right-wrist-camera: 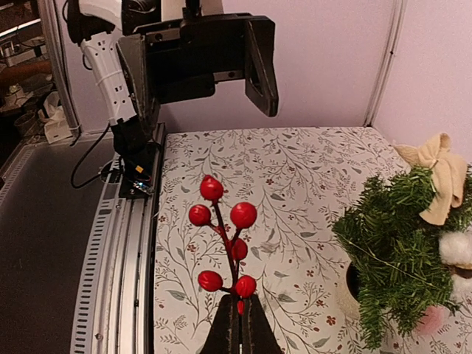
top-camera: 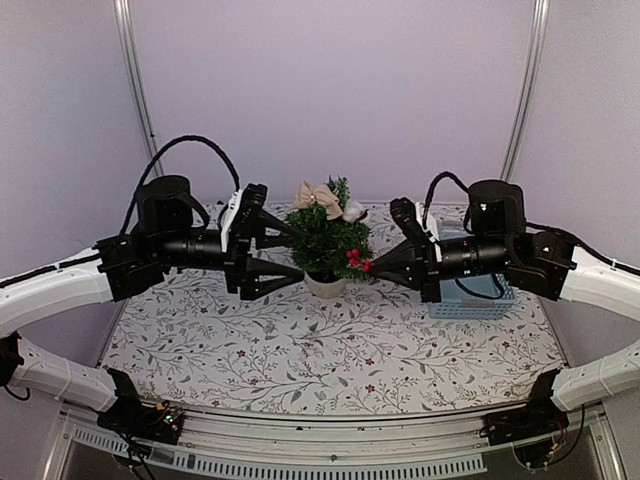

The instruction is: Decorate the small christmas tree

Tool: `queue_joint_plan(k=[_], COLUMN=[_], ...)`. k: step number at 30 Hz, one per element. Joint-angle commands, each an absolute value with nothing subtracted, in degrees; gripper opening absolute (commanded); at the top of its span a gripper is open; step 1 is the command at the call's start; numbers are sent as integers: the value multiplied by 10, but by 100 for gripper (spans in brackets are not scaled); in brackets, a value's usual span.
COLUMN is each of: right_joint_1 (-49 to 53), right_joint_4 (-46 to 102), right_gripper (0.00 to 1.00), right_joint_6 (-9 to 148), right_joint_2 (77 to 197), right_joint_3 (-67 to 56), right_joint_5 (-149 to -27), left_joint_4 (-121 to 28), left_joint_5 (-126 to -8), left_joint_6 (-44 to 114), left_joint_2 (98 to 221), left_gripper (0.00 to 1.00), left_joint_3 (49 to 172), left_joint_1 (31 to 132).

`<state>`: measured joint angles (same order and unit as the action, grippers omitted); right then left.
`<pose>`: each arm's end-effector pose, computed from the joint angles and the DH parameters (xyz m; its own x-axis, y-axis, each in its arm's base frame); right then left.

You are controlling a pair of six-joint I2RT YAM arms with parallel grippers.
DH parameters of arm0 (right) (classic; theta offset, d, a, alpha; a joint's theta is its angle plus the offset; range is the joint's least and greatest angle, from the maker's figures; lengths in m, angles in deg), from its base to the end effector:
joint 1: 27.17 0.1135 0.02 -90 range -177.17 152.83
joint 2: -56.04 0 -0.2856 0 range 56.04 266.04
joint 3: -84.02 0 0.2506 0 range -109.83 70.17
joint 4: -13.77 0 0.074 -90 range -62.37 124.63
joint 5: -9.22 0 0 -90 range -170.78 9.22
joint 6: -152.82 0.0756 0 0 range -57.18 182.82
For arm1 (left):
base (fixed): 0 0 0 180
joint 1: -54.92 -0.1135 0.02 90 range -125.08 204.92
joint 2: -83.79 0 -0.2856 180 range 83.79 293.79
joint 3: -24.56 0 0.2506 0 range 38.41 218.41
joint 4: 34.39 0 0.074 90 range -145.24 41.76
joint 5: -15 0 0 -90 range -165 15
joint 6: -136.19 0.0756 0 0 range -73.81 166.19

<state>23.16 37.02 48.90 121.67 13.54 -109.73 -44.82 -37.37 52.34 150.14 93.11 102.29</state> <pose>0.1537 0.2426 0.3506 0.0370 -0.2852 -0.9578 -0.9868 0.1406 -0.0800 0.1613 -0.2434 0.3656 0.0099 0.1145 -0.9934 0.9966 0.0800 0.0191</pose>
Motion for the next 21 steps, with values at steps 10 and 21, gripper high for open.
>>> queue_joint_plan(k=[10,21], right_joint_1=[284,290], right_joint_4=[413,466], right_gripper=[0,0], right_joint_6=[484,500], right_joint_2=[1269,1290], right_joint_3=[98,76], right_joint_5=[-1255,-1341], left_joint_4=[-408,-518], left_joint_5=[-425,-464], left_joint_6=[761,911], left_joint_2=[1504,1508], left_gripper=[55,39], left_joint_3=[911,937], left_joint_1=[1156,1222])
